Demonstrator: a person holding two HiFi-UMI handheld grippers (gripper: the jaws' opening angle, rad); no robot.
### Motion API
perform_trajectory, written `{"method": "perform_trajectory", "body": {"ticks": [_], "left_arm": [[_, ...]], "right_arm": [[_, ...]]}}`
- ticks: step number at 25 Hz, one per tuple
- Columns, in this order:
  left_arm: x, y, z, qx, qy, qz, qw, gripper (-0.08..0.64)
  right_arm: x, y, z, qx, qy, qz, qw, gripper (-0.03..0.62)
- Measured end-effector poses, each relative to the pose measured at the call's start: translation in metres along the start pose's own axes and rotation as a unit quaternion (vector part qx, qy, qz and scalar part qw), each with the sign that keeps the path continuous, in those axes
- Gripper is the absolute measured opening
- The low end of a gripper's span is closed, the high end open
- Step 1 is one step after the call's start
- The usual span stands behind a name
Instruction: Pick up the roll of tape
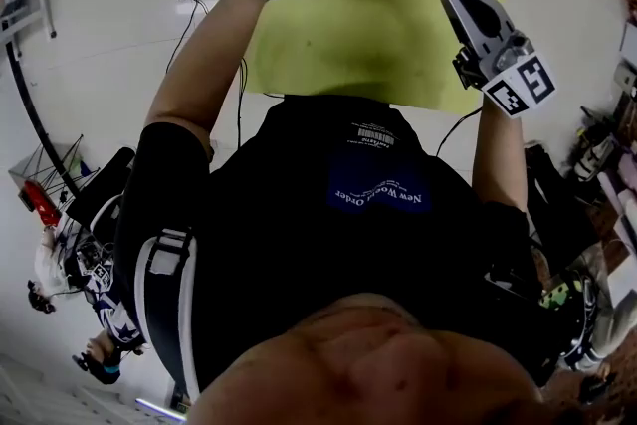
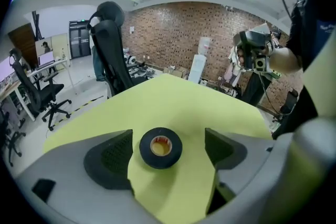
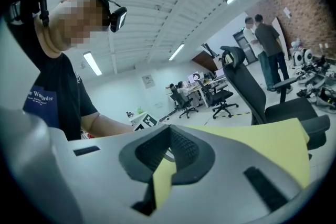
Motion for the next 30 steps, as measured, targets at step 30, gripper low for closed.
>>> {"method": "perform_trajectory", "body": {"ticks": [30], "left_arm": [[-0.005, -0.012, -0.026, -0.016, -0.013, -0.128, 0.9916, 0.373]], "right_arm": [[-0.016, 0.064, -0.043, -0.011, 0.067, 0.016, 0.998, -0.014]]}}
Point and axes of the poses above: the fingertips, and each gripper's own axes: x forward along the fingers, z to its left, y out of its underside, the point moved 3 cm from there along -x, backward along the fingers, and after that the axes turned 11 degrees about -y, right-handed, at the moved point
